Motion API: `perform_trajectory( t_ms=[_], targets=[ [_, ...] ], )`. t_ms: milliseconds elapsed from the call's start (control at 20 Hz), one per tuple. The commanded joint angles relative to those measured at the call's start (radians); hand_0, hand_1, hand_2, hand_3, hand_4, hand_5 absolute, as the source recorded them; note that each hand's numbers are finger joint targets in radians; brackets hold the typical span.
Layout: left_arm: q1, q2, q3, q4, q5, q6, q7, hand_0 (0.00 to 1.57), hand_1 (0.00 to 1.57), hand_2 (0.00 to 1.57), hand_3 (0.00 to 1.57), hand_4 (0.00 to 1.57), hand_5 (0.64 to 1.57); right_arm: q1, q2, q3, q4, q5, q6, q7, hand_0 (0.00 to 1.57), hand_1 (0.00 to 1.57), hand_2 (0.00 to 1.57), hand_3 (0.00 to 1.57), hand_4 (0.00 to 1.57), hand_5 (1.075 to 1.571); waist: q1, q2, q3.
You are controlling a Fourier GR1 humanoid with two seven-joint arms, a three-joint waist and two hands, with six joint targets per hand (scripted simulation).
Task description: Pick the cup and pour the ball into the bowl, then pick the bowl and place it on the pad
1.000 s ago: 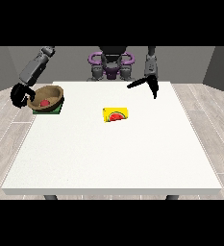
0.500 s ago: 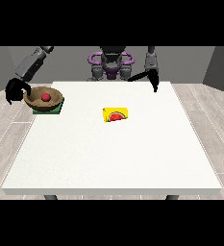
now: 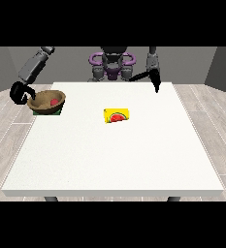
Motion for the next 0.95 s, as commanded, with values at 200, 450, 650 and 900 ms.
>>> perform_trajectory(
  t_ms=[200, 450, 650, 900],
  targets=[
    [0.013, 0.007, 0.011, -0.074, 0.007, 0.002, 0.011, 0.0, 0.0, 0.0, 0.0, 0.0, 1.565, -0.014, -0.14, 0.007, 0.007, 0.043, -0.064, 0.015, 0.18, 0.18, 0.47, 0.43, 0.0, 1.489, -0.011, 0.058, 0.0009],
    [0.028, 0.046, 0.035, -0.12, 0.021, -0.03, 0.037, 0.0, 0.0, 0.0, 0.0, 0.0, 1.566, -0.032, -0.151, 0.006, 0.01, 0.046, -0.056, 0.026, 0.0, 0.0, 0.37, 0.21, 0.0, 1.481, -0.007, 0.039, 0.0007],
    [0.049, -0.014, -0.014, -0.071, -0.005, 0.001, 0.019, 0.0, 0.0, 0.0, 0.0, 0.0, 1.569, -0.057, -0.138, 0.016, -0.002, 0.049, -0.062, 0.08, 0.0, 0.0, 0.33, 0.24, 0.0, 1.495, -0.018, -0.006, -0.0001],
    [0.122, -0.026, -0.023, -0.054, -0.01, 0.001, 0.04, 0.0, 0.0, 0.0, 0.0, 0.0, 1.569, -0.088, -0.259, -0.03, 0.004, -0.011, 0.113, 0.167, 0.0, 0.0, 0.19, 0.29, 0.0, 1.503, -0.046, -0.117, -0.0009]
  ],
)
